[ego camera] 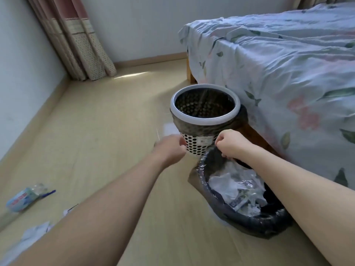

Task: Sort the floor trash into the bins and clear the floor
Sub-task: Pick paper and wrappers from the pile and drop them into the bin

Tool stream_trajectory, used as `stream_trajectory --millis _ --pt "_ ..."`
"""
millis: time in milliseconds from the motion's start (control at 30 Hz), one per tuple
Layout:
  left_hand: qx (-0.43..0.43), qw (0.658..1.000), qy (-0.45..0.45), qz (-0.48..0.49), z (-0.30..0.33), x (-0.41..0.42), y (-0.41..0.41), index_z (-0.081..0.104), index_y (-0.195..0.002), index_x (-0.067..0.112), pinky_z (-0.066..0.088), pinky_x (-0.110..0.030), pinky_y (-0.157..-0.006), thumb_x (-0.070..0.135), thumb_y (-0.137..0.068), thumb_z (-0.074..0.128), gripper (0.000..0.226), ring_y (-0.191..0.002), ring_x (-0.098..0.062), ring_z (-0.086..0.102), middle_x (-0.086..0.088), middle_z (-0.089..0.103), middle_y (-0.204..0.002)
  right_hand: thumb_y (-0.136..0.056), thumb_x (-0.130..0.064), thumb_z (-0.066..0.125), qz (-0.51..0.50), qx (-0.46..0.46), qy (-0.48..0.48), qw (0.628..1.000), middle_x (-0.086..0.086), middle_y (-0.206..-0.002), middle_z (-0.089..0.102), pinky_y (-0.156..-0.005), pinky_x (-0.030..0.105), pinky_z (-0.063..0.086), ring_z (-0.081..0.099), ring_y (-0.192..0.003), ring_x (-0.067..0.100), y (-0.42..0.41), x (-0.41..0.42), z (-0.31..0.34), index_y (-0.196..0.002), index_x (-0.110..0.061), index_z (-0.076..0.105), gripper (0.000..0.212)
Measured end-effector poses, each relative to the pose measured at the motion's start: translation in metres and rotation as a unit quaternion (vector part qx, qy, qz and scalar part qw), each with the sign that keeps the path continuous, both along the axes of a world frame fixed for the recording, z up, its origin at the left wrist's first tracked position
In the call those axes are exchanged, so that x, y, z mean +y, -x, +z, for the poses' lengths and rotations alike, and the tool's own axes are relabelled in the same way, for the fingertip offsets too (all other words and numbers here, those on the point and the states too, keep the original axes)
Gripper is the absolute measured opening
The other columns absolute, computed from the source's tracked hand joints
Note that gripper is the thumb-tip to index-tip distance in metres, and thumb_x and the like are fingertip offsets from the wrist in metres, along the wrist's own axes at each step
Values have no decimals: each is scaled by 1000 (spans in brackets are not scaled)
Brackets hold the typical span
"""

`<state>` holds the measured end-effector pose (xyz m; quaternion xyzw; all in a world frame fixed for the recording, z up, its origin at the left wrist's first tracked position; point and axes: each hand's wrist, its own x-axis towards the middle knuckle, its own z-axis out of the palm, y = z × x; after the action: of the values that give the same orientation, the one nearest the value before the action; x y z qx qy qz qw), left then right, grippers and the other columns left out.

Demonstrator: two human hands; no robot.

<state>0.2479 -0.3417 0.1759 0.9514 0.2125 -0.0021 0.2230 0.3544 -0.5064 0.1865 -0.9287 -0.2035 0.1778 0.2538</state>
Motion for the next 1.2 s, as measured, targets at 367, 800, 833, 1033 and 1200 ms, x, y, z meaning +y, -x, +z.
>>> stream_trajectory --millis 367,800,833,1033,1200 --pt "215 945 -29 245 -123 251 228 57 -113 22 46 -35 -96 24 -86 51 28 -107 -21 57 1 63 -119 -90 -13 48 238 69 151 957 13 -136 41 -82 31 45 52 -115 31 127 243 -146 -141 -14 35 52" --pt "277 928 -186 166 -209 243 258 56 -117 16 38 -29 -69 15 -92 43 28 -94 -26 62 -5 63 -108 -86 -1 42 198 43 123 971 13 -111 58 -83 33 49 59 -102 33 196 256 -245 -105 -5 62 28" --pt "247 937 -151 198 -202 246 258 57 -110 17 40 -29 -69 15 -92 43 23 -92 -27 60 -6 63 -106 -85 -1 45 194 57 118 972 13 -110 62 -82 32 50 61 -101 32 195 255 -238 -104 -5 64 28" --pt "41 971 61 229 -129 218 230 46 -66 15 30 -27 -50 14 -87 44 22 -60 -23 48 -2 54 -66 -95 -21 53 231 28 74 970 7 -104 62 -71 27 42 58 -89 25 172 221 -155 -92 -13 58 10" --pt "-8 989 93 113 -39 153 166 58 -80 9 33 -27 -56 16 -89 45 17 -61 -18 44 0 55 -71 -94 -25 55 190 -79 69 976 4 -100 65 -74 29 46 60 -92 23 113 148 -44 -96 -12 66 18"
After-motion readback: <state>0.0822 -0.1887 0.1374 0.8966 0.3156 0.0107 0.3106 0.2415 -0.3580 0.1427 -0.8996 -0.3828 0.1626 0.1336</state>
